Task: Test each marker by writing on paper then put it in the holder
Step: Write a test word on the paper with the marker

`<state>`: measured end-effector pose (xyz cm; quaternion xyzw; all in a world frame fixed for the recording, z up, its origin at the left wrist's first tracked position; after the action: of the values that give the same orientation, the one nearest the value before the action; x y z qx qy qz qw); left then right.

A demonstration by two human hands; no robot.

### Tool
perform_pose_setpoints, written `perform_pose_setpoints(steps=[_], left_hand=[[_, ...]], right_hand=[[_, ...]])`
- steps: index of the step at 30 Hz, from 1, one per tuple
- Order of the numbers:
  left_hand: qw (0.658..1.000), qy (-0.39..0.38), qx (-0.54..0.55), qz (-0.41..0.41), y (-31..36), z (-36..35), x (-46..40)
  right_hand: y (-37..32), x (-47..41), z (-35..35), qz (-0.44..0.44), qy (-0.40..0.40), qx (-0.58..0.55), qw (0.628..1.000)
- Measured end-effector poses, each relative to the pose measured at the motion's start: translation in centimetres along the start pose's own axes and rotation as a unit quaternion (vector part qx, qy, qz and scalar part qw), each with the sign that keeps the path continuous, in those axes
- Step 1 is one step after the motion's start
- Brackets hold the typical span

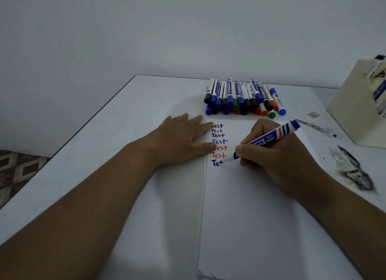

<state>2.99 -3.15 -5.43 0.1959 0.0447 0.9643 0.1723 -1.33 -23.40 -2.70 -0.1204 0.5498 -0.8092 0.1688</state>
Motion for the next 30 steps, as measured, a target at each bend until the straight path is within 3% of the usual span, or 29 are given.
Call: perform_pose_setpoints(steps=[14,22,30], left_hand=[[1.0,-0.003,0.004,0.001,0.2,0.1,0.2],[1.0,0.006,0.016,-0.003,0.0,0.0,0.1],[1.0,0.005,0.019,-0.009,0.2,0.2,0.4]], right_hand=[[1.0,-0.5,0.0,-0.066,0.008,0.011,0.998],[0.0,0.0,0.8,-0.001,0.049,0.013,0.999],[0.6,-0.2,0.9,-0.027,0.045,0.02,0.998]])
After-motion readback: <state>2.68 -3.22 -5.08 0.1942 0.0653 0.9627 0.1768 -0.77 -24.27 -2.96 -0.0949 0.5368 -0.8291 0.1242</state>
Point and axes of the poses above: each hand's wrist, its own x-axis away from the middle knuckle, its own z-axis out of the back of the hand, y = z × x, the point moved 6 cm from there along -x, towards the middle knuckle, and after that the axes turned 15 degrees about -y, right-handed, at the moved point
